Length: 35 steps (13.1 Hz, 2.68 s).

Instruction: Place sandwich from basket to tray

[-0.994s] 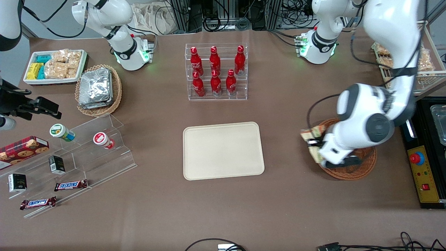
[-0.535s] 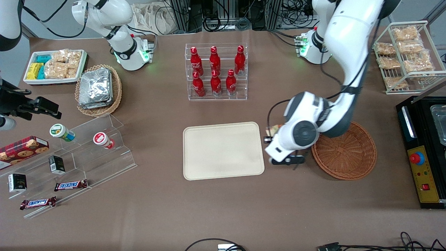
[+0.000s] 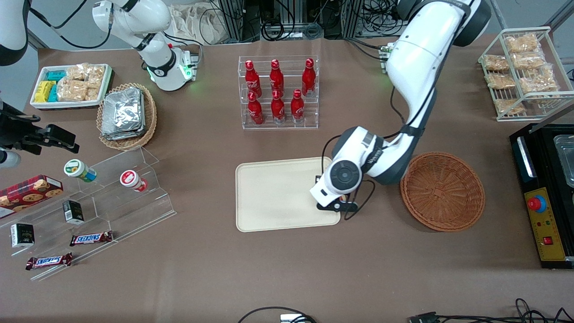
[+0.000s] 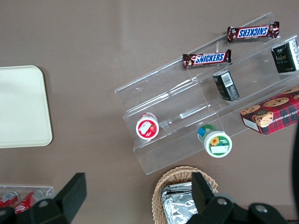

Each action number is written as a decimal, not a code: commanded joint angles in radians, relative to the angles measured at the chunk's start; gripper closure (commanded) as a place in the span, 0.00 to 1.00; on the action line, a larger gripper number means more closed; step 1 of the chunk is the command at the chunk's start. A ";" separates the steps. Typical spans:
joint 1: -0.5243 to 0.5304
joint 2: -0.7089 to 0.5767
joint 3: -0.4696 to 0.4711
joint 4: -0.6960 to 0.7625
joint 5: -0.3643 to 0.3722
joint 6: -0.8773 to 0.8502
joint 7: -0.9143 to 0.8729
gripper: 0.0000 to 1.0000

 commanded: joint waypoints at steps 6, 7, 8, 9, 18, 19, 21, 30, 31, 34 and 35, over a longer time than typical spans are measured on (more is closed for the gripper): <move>-0.062 0.053 0.010 0.049 0.044 0.048 0.004 0.74; -0.062 0.059 0.010 0.048 0.044 0.056 0.004 0.74; -0.065 0.070 0.010 0.051 0.044 0.067 0.000 0.74; -0.065 0.073 0.010 0.049 0.044 0.080 -0.005 0.66; -0.042 0.031 0.016 0.060 0.038 0.102 -0.007 0.00; -0.036 -0.005 0.017 0.060 0.045 0.100 -0.005 0.00; -0.004 -0.087 0.022 0.060 0.047 0.073 0.006 0.00; 0.118 -0.417 0.024 0.058 0.119 -0.333 0.039 0.00; 0.151 -0.440 0.022 0.058 0.127 -0.355 0.118 0.00; 0.262 -0.520 0.024 0.060 0.121 -0.432 0.294 0.00; 0.305 -0.540 0.024 0.058 0.114 -0.442 0.335 0.00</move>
